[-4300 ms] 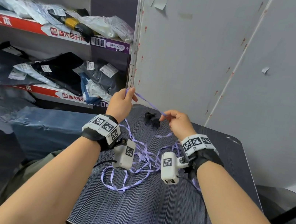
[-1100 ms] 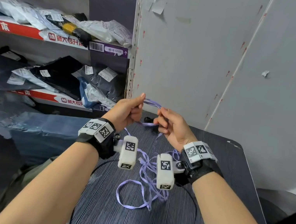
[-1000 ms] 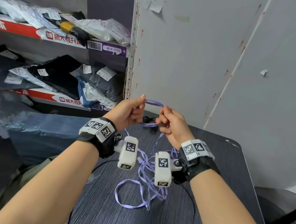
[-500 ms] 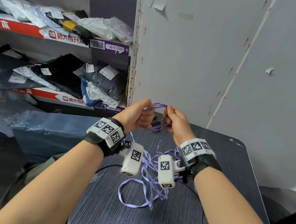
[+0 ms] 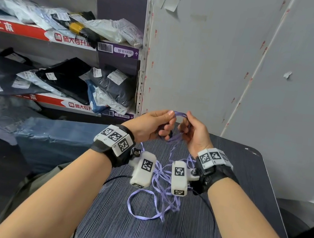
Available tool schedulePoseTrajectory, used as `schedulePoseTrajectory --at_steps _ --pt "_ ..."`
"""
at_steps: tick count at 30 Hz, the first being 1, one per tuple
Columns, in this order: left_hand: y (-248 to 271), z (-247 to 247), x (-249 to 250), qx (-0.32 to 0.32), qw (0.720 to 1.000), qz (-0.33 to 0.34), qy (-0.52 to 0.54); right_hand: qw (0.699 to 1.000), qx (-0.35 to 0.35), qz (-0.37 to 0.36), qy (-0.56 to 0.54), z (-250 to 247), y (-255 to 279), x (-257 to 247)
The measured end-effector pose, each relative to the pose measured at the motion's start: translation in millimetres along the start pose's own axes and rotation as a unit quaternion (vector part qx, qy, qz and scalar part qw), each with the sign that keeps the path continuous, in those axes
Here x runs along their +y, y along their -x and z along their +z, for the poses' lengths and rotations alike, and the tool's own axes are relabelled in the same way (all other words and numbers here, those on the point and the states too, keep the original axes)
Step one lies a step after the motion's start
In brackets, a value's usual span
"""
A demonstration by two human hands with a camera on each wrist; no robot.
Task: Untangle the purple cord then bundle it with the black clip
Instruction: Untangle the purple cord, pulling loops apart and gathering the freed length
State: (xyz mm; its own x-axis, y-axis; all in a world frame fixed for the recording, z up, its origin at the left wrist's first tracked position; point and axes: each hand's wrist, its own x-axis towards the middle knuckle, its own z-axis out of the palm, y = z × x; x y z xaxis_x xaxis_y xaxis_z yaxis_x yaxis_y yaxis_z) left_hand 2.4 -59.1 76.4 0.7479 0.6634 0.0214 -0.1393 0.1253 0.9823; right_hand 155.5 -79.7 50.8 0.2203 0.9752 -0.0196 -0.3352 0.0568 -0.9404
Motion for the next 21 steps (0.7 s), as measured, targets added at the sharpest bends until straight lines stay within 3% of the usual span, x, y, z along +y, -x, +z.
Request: schedulePoseTrajectory --at_steps 8,11,14,21 --pt "0 4 4 0.043 0.998 -0.033 -0.036 1.0 0.001 -0.022 -0.019 0 -1 -3" --pt "-2 4 2 0.066 0.996 -0.014 -0.055 0.994 -0.021 -0.079 0.078 -2 0 -4" --pt "-5 1 3 0.099 0.995 0.028 -0.018 0.981 -0.04 -0.075 0.177 -5 2 -1" --pt "-6 -20 18 0.265 0.954 0.114 0.08 0.894 -0.047 -0.041 0.443 -47 6 31"
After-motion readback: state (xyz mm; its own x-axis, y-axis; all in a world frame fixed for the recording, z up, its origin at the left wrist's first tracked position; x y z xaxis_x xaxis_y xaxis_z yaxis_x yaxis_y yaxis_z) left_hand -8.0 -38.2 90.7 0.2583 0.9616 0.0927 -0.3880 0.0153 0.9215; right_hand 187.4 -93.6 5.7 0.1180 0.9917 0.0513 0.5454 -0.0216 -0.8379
